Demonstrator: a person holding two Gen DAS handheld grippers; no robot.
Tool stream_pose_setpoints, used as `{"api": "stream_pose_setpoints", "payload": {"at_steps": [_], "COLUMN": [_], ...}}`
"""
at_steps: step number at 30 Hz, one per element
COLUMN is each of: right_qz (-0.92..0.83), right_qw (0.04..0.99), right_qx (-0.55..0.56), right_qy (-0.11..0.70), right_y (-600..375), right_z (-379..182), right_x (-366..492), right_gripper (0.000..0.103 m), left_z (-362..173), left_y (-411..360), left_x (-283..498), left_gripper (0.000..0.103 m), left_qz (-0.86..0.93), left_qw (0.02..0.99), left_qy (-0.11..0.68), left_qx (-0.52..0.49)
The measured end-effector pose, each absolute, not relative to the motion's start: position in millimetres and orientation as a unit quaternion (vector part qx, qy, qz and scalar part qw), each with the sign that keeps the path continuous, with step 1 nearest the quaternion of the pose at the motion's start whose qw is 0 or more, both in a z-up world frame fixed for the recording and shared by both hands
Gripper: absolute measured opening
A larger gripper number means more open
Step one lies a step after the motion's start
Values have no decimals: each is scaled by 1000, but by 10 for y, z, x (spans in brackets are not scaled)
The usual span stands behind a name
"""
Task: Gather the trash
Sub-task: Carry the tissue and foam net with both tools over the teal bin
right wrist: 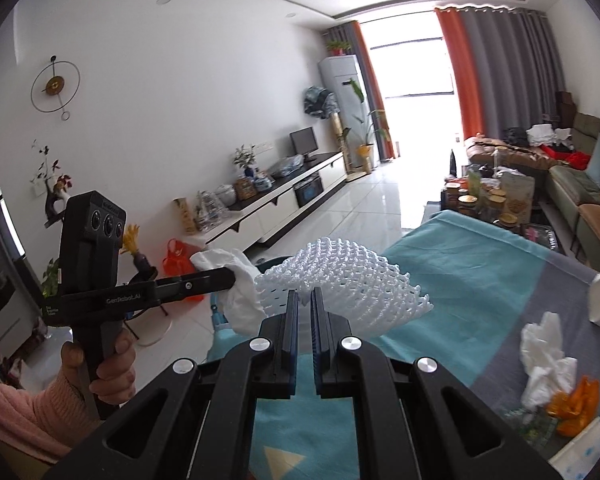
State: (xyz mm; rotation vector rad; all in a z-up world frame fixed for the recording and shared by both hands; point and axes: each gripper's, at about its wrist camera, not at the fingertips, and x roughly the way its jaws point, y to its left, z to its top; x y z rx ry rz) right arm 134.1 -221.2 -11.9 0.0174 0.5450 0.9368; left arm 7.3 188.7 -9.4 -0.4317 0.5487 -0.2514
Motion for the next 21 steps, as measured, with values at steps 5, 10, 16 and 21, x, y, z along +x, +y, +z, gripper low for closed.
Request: {"api": "stream_pose_setpoints", "payload": {"at_steps": [5,10,16,21], "right_qz": [470,487,507,522], "right_qw": [840,826,810,796], "right_qx": [-6,-9,-7,-10], "right_qy": [271,282,294,308], "right_y": [-1948,-1733,-1466,-1231], "right_z": [-159,-189,-227,-296], "right_x": [1369,1434,1515,1556], "right_gripper": [5,5,5,5], "left_z": [-94,-146,-235,-302], "left_y": [2127,2375,2573,2771], "left_x": [-4,-51,-81,-102], "left_gripper": [13,13,13,13], "left_qz": [-90,-62,-34,-11], "left_qw": [934,933,932,931], "left_qy": [266,270,275,278], "left_qx": [-219,-228,-234,-237]}}
